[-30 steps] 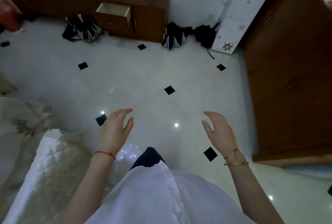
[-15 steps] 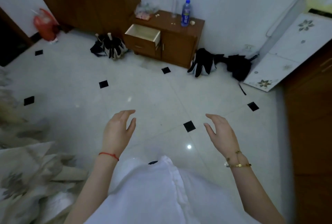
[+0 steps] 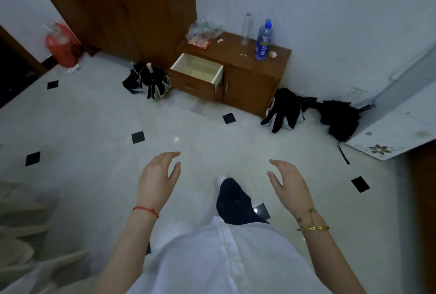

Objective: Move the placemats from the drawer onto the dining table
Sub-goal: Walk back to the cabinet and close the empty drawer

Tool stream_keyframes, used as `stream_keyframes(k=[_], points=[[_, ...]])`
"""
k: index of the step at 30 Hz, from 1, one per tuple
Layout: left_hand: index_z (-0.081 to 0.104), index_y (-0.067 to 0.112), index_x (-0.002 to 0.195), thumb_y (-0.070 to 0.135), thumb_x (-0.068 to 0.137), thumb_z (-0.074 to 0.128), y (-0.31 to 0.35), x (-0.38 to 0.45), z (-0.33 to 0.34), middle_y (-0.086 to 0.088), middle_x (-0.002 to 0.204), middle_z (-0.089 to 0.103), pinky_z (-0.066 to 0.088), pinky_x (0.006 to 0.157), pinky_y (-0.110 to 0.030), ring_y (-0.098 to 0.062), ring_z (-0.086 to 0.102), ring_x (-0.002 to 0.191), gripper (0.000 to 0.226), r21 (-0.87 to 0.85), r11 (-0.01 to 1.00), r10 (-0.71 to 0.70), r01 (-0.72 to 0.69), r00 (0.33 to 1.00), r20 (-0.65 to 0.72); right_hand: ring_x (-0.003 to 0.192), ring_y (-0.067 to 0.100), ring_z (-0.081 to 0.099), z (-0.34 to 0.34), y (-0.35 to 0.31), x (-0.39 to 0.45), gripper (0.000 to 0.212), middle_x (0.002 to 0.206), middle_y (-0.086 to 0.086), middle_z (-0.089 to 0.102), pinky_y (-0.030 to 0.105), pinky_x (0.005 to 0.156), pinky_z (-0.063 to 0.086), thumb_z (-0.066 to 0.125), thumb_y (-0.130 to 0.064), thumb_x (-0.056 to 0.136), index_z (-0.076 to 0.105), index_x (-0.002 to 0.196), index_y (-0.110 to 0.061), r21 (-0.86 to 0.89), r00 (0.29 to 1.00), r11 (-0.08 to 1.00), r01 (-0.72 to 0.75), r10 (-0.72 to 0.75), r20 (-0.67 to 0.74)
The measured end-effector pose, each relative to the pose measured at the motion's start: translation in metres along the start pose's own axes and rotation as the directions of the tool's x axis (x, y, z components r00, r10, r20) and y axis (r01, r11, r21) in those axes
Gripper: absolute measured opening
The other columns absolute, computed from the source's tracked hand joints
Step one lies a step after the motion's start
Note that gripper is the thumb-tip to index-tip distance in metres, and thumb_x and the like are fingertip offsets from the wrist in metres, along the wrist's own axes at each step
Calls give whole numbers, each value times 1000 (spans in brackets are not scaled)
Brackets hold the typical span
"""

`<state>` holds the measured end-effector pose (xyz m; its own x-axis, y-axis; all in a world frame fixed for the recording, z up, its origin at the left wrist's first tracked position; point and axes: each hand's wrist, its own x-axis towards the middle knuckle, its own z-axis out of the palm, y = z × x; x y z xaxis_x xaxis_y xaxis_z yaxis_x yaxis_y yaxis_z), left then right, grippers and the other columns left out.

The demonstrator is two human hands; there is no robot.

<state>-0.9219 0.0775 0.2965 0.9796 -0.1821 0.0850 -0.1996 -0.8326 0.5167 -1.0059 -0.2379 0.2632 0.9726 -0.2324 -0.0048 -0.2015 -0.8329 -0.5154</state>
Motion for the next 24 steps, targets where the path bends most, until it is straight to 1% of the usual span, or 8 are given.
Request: stream_keyframes(k=[4,8,11,15,19,21,24], points=[[65,12,116,17,90,61,1,98,5,-5,113,68,48,85,-31,-24,63,105,26,11,999,-45,46,998,-48,117,22,52,-8,-5,123,36,123,8,61,23,97,36,57,-22,94,57,127,-9,-5,999,999,51,-51,15],[64,14,116,17,90,60,1,192,-2,-5,112,67,48,80,-30,-23,63,102,27,-1,996,-92,92,989,-114,115,25,55,-20,-25,247,36,121,10,61,36,97,45,57,-23,94,56,127,-9,-9,990,991,137,-137,29],[63,15,117,19,90,60,-9,244,-5,-4,110,67,49,77,-29,-22,63,98,27,-4,991,-130,130,982,-135,116,25,53,-20,-45,319,36,122,9,60,41,99,46,55,-22,95,56,128,-8,-17,978,980,200,-199,62],[64,15,116,17,90,61,-30,300,0,-4,103,68,49,72,-27,-21,64,94,26,-14,981,-191,191,972,-139,116,26,53,-2,-66,390,34,122,9,60,39,99,44,55,-22,95,55,127,-10,-16,965,971,240,-237,116],[64,14,115,16,89,61,-63,368,5,-5,97,67,51,72,-29,-22,65,87,26,-15,984,-178,177,979,-100,116,22,51,29,-81,448,34,123,6,59,34,95,44,55,-24,95,55,127,-13,-11,963,974,226,-222,156],[64,14,116,16,90,60,-81,408,1,-6,100,68,54,73,-32,-23,65,84,26,-25,985,-172,170,981,-89,117,22,51,45,-91,478,35,123,7,59,34,96,43,54,-25,95,54,128,-12,-9,964,979,202,-198,177],[64,13,116,16,91,59,-112,476,-11,-5,110,67,55,79,-34,-22,66,91,26,-16,992,-125,124,988,-91,116,24,51,67,-112,528,34,122,10,60,34,97,43,55,-22,95,55,126,-9,1,974,986,164,-162,161]])
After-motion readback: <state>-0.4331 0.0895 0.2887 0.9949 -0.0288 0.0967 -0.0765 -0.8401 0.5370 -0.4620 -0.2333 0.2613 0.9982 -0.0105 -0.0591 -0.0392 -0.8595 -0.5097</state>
